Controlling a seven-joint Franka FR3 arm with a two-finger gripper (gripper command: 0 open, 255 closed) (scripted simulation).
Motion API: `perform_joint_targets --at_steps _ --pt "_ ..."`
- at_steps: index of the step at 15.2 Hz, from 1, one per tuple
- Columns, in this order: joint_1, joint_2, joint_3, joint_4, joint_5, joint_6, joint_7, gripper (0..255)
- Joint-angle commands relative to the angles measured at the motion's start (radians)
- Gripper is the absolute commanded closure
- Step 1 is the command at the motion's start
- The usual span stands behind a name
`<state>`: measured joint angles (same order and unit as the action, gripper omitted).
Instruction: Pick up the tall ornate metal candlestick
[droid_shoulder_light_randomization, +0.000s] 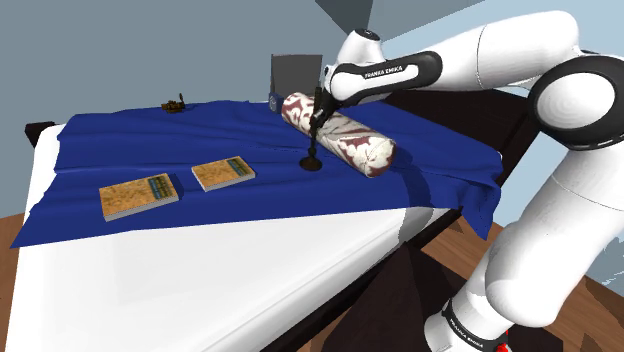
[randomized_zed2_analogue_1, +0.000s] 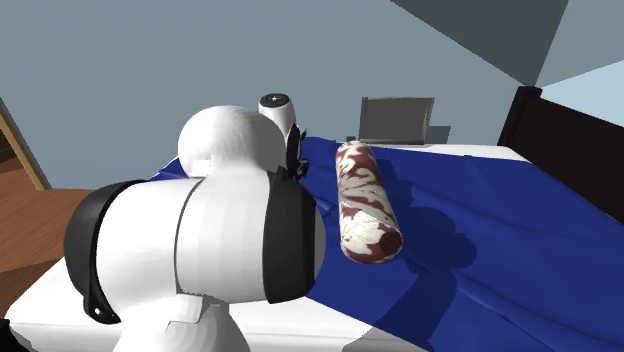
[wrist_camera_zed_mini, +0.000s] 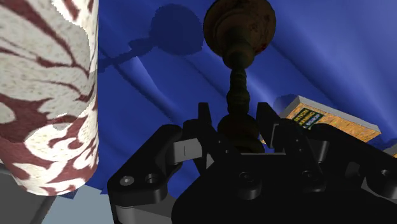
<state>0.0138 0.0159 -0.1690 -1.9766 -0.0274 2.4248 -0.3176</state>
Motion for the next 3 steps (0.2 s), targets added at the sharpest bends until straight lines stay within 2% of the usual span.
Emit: perform_joint_targets --at_steps 1,3 --pt "0.001 -0.009 0.001 0.017 -0.002 -0.026 0.002 255" --pt "0.001 -0.009 0.001 0.019 -0.002 -0.028 0.002 255"
